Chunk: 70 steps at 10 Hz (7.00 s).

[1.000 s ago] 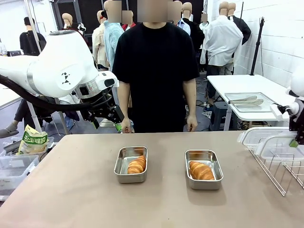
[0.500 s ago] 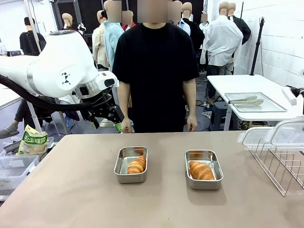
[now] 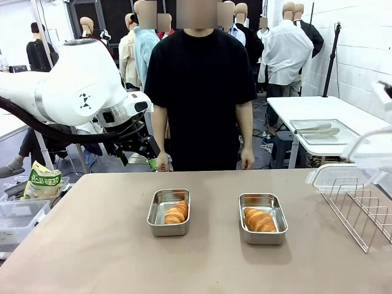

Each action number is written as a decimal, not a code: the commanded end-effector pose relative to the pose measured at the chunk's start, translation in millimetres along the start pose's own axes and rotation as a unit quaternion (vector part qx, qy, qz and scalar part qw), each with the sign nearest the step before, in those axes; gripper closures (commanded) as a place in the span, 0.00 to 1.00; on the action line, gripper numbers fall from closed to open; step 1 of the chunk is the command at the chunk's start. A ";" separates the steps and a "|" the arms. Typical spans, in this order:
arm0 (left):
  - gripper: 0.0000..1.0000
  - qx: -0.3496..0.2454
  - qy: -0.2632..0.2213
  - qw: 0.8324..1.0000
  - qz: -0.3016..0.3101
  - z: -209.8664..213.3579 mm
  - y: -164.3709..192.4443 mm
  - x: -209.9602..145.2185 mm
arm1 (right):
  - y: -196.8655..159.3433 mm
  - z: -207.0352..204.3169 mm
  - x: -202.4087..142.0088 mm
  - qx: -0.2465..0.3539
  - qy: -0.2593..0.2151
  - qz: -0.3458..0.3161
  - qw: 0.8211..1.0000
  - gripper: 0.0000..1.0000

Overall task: Place the bread in airtight containers.
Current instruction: Pick up one Airtight Container lid and hand it to the human, then release when the human grabs the Airtight Container lid.

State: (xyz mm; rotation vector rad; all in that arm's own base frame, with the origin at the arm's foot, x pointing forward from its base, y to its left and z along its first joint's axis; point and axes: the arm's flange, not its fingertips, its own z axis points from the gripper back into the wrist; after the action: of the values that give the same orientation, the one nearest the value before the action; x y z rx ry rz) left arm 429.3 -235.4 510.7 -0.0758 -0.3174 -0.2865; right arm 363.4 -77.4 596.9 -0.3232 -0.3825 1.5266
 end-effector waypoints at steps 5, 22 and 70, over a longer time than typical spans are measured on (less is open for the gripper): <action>0.00 0.000 0.000 1.000 0.005 0.6 1.2 -0.1 | -88.7 64.8 103.0 -0.171 -0.081 0.122 0.974 1.00; 0.00 0.000 0.000 1.000 0.005 0.6 1.2 -0.1 | -151.0 -29.8 200.2 -0.097 -0.163 0.209 0.959 1.00; 0.00 0.000 0.000 1.000 0.005 0.6 1.2 -0.1 | -151.0 -26.4 202.4 -0.089 -0.160 0.213 0.960 0.87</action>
State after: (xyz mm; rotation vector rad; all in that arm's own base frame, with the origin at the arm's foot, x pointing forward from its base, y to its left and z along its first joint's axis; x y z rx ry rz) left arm 429.4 -235.5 510.6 -0.0756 -0.3173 -0.2866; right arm 512.8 123.1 646.0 -0.3345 -0.7367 1.9742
